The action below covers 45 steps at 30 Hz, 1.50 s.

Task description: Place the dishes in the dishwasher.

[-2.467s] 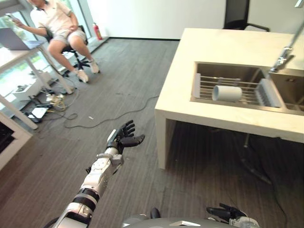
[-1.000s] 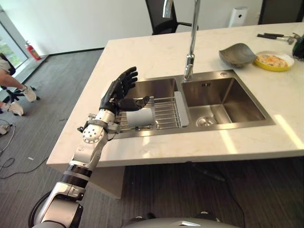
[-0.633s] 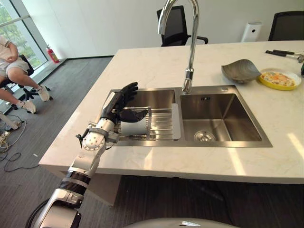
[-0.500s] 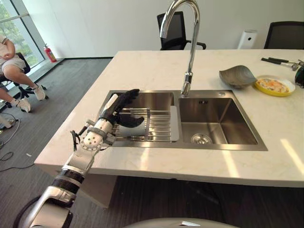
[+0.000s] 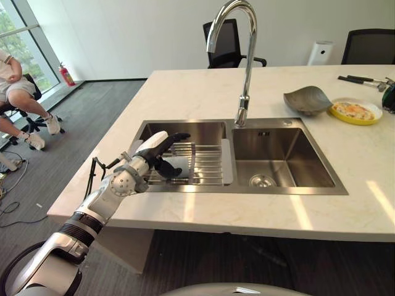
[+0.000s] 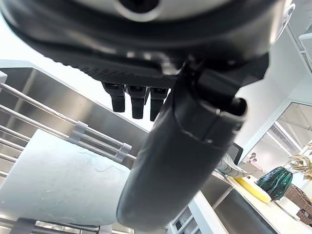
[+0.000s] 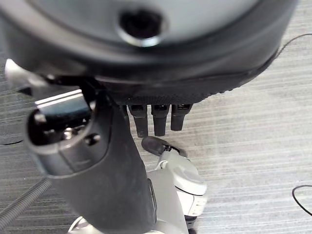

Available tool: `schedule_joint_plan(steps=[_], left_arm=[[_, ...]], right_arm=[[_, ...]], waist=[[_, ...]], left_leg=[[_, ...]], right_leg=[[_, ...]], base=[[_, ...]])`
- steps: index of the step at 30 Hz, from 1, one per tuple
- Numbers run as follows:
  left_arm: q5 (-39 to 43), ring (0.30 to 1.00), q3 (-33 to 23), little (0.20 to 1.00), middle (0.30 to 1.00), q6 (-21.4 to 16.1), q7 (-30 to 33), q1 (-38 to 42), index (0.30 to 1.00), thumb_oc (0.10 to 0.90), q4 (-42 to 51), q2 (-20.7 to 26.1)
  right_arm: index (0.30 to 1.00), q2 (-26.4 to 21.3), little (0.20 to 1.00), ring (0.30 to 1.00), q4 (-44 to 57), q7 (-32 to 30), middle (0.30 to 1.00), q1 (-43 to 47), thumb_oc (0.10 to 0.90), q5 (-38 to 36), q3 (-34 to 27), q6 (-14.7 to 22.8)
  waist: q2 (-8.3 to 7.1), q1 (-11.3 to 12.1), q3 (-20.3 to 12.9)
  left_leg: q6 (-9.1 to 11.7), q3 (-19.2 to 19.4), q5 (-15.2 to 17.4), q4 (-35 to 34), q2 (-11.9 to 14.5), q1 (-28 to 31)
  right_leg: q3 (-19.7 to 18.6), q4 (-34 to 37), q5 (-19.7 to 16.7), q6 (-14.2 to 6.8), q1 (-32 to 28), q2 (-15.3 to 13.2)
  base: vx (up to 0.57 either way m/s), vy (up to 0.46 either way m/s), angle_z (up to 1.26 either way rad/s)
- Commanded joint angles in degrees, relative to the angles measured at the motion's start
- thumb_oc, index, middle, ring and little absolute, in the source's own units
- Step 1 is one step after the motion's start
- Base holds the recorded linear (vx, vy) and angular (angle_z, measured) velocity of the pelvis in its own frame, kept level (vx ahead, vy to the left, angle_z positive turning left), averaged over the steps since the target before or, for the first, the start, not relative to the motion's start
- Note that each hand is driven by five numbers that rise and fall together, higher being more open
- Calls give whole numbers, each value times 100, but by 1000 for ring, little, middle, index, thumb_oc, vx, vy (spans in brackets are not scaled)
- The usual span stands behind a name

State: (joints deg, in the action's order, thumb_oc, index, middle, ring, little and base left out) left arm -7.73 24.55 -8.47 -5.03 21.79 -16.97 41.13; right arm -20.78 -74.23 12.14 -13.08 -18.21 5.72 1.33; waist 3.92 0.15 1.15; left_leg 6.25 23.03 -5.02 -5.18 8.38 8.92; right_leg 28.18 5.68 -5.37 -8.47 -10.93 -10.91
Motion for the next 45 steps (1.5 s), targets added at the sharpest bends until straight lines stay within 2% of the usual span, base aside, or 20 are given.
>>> schedule_joint_plan(steps=[1,11,20,25,26,27,31,32,33,34,37,40,43,45], left_arm=[[-315,900,-127,900,900,-427,362,1343,900,800,-114,325],[-1034,900,75,900,900,-196,577,1511,900,800,-970,405],[-1291,900,427,900,900,-2,641,1770,900,800,-2057,145],[-1447,900,360,900,900,40,546,1633,900,800,-2133,148],[-1633,900,543,900,900,98,593,1753,900,800,-2613,-9],[-1687,900,786,900,900,215,476,2064,900,800,-2873,33],[-1802,900,952,900,900,214,398,2178,900,800,-3010,1],[-1947,766,1188,766,766,205,302,2327,766,711,-3213,-37],[-2030,387,1360,387,387,209,244,2438,387,458,-3361,-64],[-2098,300,1470,300,300,183,214,2506,300,400,-3385,-75],[-2326,300,1756,300,300,88,230,2657,300,400,-3400,-75],[-2419,300,1805,300,300,48,346,2706,300,400,-3322,-32],[-2562,300,1796,300,300,-71,569,2671,300,400,-2950,112],[-2603,300,1593,300,300,-269,998,2493,300,400,-2382,333]], right_arm=[[900,191,900,900,-7,53,900,334,800,-50,79,104],[900,101,900,900,14,55,900,224,800,-1,29,99],[900,173,900,900,-133,-53,900,395,800,-8,120,59],[900,88,900,900,-1,30,900,279,800,-66,8,114],[900,150,900,900,-19,-70,900,308,800,12,85,96],[900,120,900,900,-64,-132,900,325,800,-26,28,71],[900,106,900,900,-93,-129,900,358,800,-30,25,66],[900,67,900,900,-96,-123,900,413,800,-2,63,49],[900,43,900,900,-104,-121,900,416,800,10,95,42],[900,34,900,900,-103,-121,900,423,800,12,110,42],[900,-5,900,900,-99,-128,900,443,800,19,149,69],[900,-11,900,900,-87,-153,900,439,800,21,166,100],[900,4,900,900,-43,-163,900,375,800,10,177,168],[900,33,900,900,-19,-189,900,329,800,-23,149,227]], waist=[[-103,64,85],[-82,-46,141],[-47,-123,172],[-53,-150,159],[-43,-214,155],[-11,-263,174],[-6,-274,190],[5,-297,209],[19,-330,219],[22,-336,227],[29,-359,257],[33,-361,273],[36,-338,287],[33,-278,290]], left_leg=[[238,261,35,422,12,-259],[221,363,46,352,-18,-204],[181,412,83,320,-39,-150],[175,417,100,318,-44,-146],[163,443,116,321,-53,-137],[152,475,130,318,-56,-136],[145,486,141,315,-67,-134],[136,496,149,311,-76,-133],[129,509,155,293,-82,-121],[125,518,155,286,-84,-118],[117,522,159,271,-91,-113],[112,532,163,269,-96,-107],[123,528,163,279,-84,-104],[153,492,157,326,-46,-101]], right_leg=[[139,-164,378,-337,-39,-168],[20,-161,343,-353,54,-184],[-30,-170,357,-348,68,-193],[-44,-183,365,-347,84,-195],[-82,-195,365,-346,113,-194],[-116,-220,364,-358,160,-206],[-135,-234,372,-362,185,-213],[-168,-241,369,-370,208,-215],[-189,-243,370,-376,225,-220],[-201,-245,370,-380,232,-222],[-229,-251,367,-385,253,-234],[-244,-257,368,-389,273,-239],[-237,-263,388,-388,261,-233],[-207,-266,435,-367,212,-201]], base=[[0,0,0],[5,4,-8],[5,3,-2],[0,0,0],[15,31,-2],[15,37,-2],[5,12,-10],[7,14,-13],[10,15,-6],[5,8,-5],[0,6,-6],[-8,1,-10],[-13,-20,-2],[-24,-59,0]])
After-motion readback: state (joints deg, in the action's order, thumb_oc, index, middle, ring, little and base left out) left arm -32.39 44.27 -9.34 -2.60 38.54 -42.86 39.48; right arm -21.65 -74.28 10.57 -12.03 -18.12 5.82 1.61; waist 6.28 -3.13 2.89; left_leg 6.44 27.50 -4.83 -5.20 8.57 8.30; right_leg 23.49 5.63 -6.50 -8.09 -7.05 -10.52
